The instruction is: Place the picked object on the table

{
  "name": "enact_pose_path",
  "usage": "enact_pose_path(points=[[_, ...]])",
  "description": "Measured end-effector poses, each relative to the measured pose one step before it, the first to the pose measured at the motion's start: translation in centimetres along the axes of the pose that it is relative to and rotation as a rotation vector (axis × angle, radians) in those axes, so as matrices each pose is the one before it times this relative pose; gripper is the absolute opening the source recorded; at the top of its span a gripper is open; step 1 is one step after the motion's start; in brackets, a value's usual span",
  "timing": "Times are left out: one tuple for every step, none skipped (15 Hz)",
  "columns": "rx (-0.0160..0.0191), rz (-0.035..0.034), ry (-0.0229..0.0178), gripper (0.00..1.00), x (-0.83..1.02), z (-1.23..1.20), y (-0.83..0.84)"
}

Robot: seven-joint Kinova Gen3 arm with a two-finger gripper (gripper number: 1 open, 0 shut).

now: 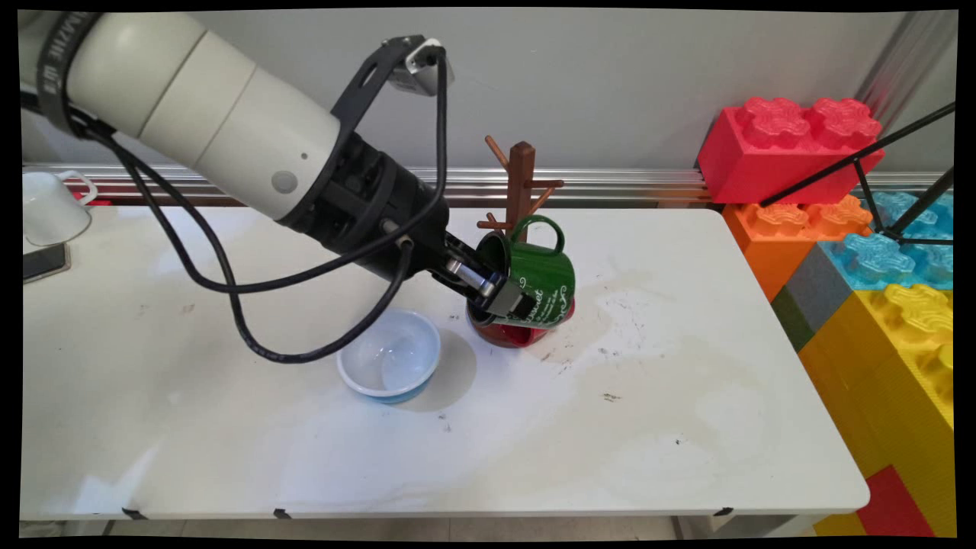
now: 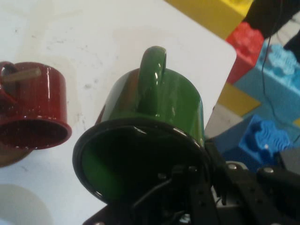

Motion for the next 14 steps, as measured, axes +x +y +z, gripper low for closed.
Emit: enact_pose_path(points=[[0.00398, 0.01446, -0.01093, 0.0, 0.152, -0.036, 0.028], [0.00571, 0.01972, -0.01808, 0.0, 0.232, -0.015, 0.021], [0.00464, 0.01123, -0.01278, 0.0, 0.13, 0.003, 0.015], [0.008, 0.01591, -0.01906, 0.0, 0.201, 0.018, 0.022], [0.01046, 0.01777, -0.0227, 0.0, 0.19, 0.043, 0.029], [0.01202, 0.0168, -0.0228, 0.0, 0.162, 0.069, 0.053], [0.00901, 0.01314, -0.01855, 0.0, 0.17, 0.094, 0.066], [0.00941, 0.01454, -0.02088, 0.0, 0.22, 0.158, 0.119], [0.00765, 0.01079, -0.01642, 0.0, 0.201, 0.144, 0.111], [0.00922, 0.01204, -0.01774, 0.0, 0.244, 0.156, 0.101], [0.00905, 0.01162, -0.01688, 0.0, 0.24, 0.164, 0.079], [0.00791, 0.00919, -0.01492, 0.0, 0.195, 0.133, 0.035], [0.00893, 0.01009, -0.01554, 0.0, 0.184, 0.114, 0.015], [0.00527, 0.00549, -0.00904, 0.0, 0.095, 0.066, -0.013]])
